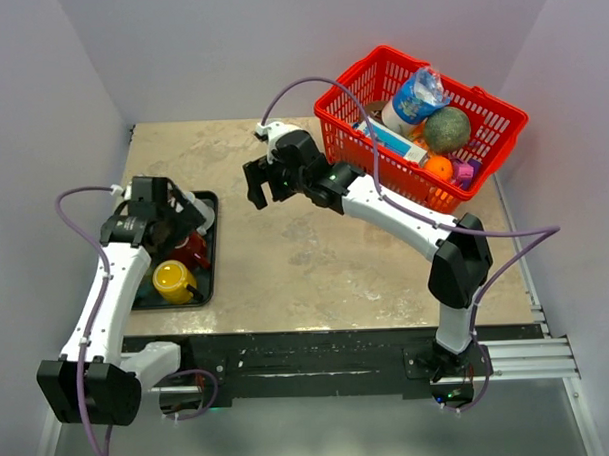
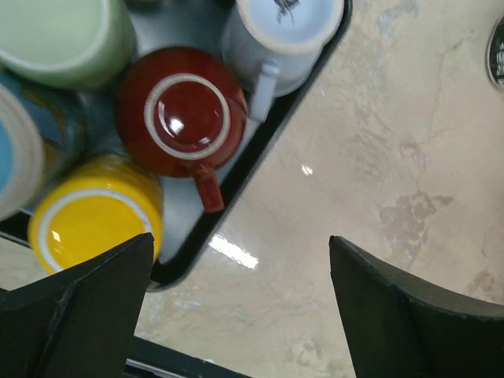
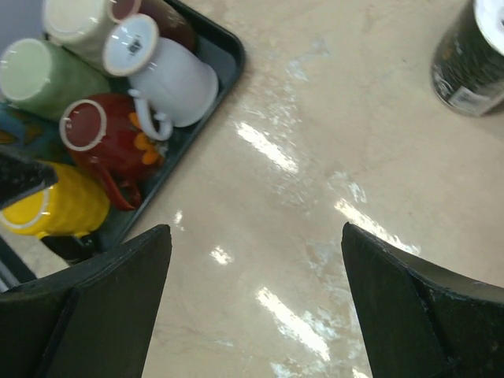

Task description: Turn the mug right side up

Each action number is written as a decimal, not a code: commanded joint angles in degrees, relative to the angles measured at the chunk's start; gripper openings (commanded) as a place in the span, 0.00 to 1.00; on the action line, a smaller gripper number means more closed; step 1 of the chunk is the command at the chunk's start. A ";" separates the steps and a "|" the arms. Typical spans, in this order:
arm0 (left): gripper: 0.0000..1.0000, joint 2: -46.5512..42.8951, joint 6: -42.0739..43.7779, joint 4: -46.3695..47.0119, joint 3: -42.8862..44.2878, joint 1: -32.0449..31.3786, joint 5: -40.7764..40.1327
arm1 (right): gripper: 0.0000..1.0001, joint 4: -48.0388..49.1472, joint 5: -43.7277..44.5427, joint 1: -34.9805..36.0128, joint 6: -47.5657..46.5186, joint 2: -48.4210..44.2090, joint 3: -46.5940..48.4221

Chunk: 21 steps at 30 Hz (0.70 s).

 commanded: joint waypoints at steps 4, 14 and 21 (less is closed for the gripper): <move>0.84 2.12 -16.99 0.59 -3.56 -6.83 -5.53 | 0.92 -3.02 10.53 -0.20 2.06 -4.65 -3.37; 0.60 4.40 -19.74 6.92 -9.55 -7.19 -7.90 | 0.91 -6.27 12.73 -3.01 3.91 -6.85 -6.45; 0.57 6.95 -19.39 7.89 -11.31 -7.45 -11.24 | 0.91 -7.15 11.68 -5.64 5.05 -7.73 -7.68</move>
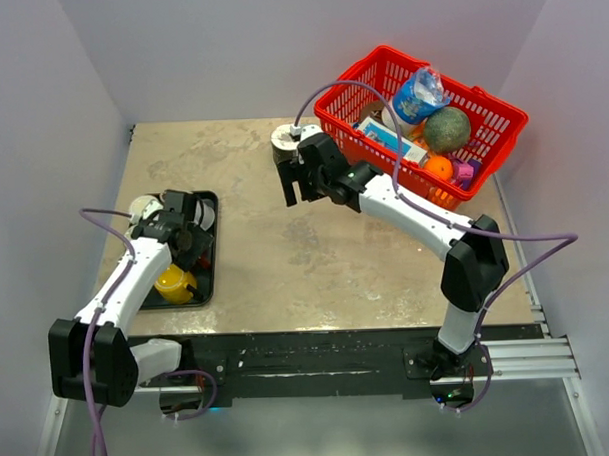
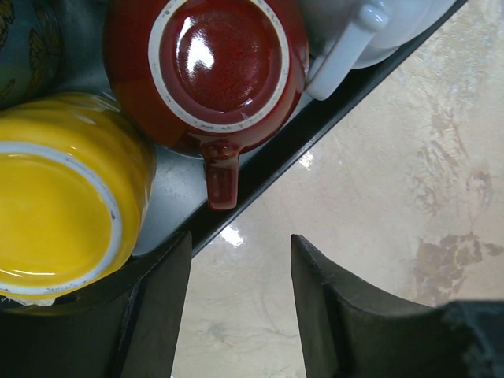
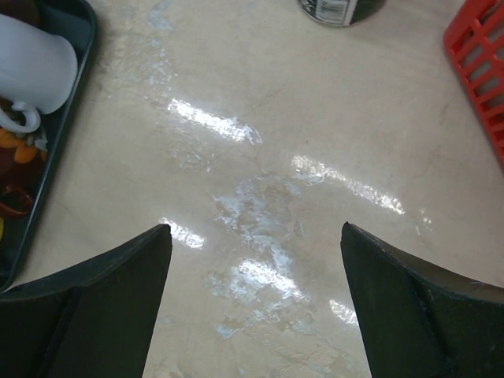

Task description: Turn the mug right side up

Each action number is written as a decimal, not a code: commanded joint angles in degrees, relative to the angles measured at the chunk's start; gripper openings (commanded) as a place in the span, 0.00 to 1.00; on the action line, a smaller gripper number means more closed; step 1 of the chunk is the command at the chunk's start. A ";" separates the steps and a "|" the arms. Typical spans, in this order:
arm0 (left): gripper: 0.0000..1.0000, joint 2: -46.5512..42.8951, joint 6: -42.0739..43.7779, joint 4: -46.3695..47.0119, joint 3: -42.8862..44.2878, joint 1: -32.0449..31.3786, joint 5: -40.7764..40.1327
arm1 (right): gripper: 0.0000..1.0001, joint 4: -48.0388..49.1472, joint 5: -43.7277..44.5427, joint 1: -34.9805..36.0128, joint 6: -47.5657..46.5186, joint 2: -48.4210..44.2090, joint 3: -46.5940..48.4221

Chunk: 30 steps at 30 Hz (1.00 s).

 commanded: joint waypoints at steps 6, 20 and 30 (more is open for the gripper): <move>0.56 4.32 3.97 4.74 -1.29 -0.32 -6.86 | 0.90 -1.08 -0.35 -2.31 2.61 -3.49 -1.50; 0.56 10.48 7.41 7.02 -0.58 -0.32 -8.00 | 0.89 -1.34 -2.81 -3.98 2.87 -3.75 -3.35; 0.51 10.22 2.95 8.08 -2.25 -0.15 -8.53 | 0.89 -1.95 -2.20 -4.33 2.61 -2.96 -2.30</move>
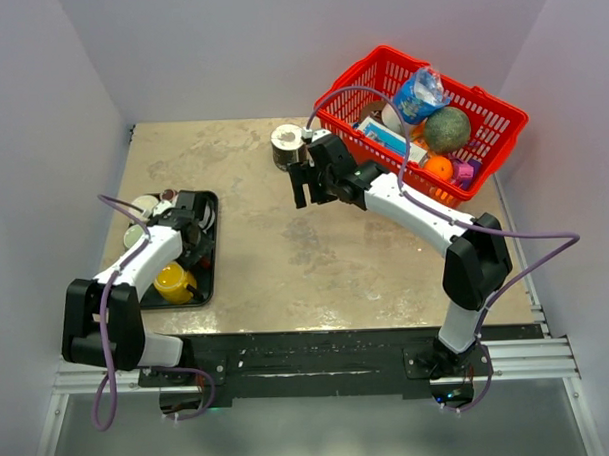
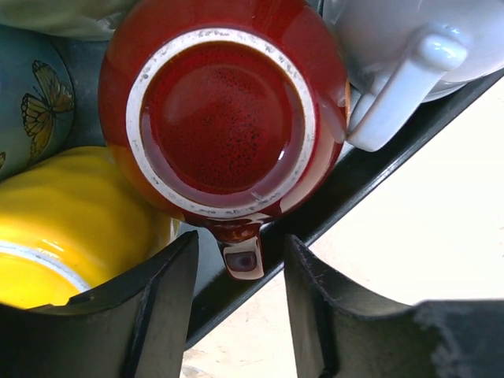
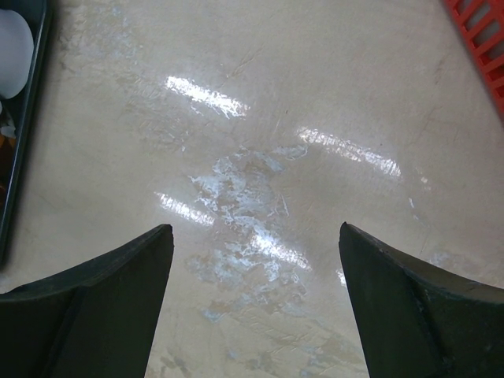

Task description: Turn the mug right side up

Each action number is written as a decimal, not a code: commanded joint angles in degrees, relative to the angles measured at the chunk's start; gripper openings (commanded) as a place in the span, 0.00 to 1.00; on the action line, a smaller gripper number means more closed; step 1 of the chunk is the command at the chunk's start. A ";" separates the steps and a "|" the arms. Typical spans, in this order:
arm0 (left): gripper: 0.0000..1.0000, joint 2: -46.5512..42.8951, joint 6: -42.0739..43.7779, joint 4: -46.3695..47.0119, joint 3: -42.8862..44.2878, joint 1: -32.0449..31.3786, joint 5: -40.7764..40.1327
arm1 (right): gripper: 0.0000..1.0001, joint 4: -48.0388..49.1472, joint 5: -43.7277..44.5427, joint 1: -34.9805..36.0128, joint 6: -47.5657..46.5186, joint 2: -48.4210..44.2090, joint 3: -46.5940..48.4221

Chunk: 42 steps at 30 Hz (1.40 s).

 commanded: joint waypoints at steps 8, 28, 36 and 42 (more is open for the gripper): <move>0.45 -0.95 -5.87 3.51 -3.57 2.48 -2.15 | 0.88 -1.64 1.24 -0.75 -0.85 -1.54 3.29; 0.00 -4.55 -6.13 -2.80 1.25 1.88 -1.53 | 0.87 -2.25 0.80 -1.10 -1.29 0.22 5.23; 0.00 -15.44 -10.52 -6.76 3.45 0.20 0.22 | 0.87 -4.98 -5.52 -3.03 1.17 1.45 10.58; 0.00 -20.28 -13.16 -9.67 4.42 -0.50 4.43 | 0.87 -5.07 -10.44 -4.35 3.27 1.10 12.69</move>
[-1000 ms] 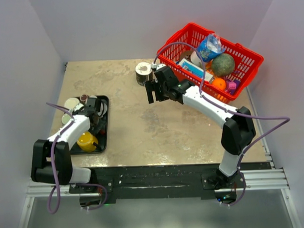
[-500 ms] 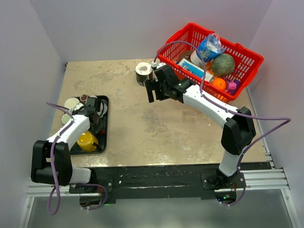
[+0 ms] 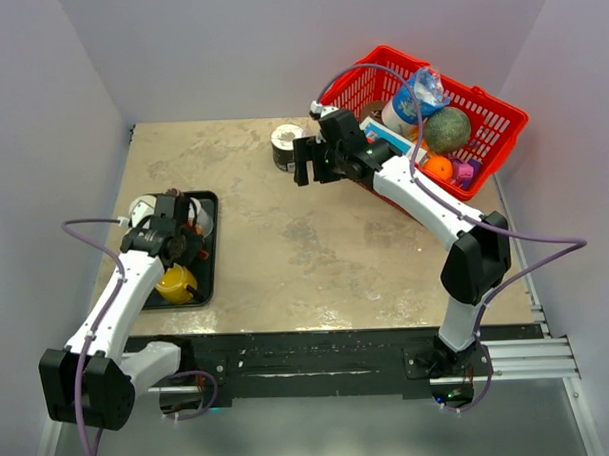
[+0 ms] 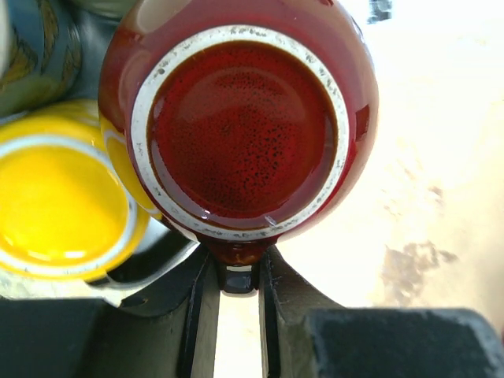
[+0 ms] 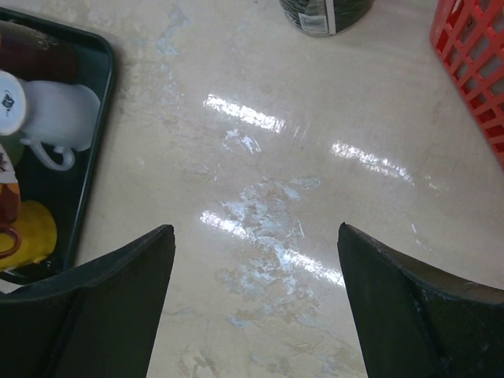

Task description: Turn the mug right side up

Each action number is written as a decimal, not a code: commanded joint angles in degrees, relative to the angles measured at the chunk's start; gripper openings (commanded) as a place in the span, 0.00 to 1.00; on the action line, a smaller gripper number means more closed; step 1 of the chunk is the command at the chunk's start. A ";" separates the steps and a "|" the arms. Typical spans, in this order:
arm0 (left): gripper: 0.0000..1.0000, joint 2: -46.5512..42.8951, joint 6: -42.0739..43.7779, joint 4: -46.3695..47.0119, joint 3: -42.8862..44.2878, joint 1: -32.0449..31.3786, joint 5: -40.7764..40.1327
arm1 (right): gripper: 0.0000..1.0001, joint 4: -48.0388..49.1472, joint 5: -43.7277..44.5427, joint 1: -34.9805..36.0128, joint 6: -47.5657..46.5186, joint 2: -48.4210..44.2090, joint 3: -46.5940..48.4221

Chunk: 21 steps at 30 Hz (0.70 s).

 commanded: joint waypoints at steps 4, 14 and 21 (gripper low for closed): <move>0.00 -5.85 -4.67 -3.13 2.87 -0.96 2.02 | 0.87 -0.02 -6.68 -0.55 3.59 -0.28 2.20; 0.00 -7.96 -3.44 -3.84 5.94 -1.05 2.90 | 0.88 1.21 -9.05 -0.64 4.65 -1.15 0.80; 0.00 -8.22 1.65 3.35 6.90 -1.14 4.74 | 0.92 3.58 -11.51 -0.55 4.65 -2.73 -1.40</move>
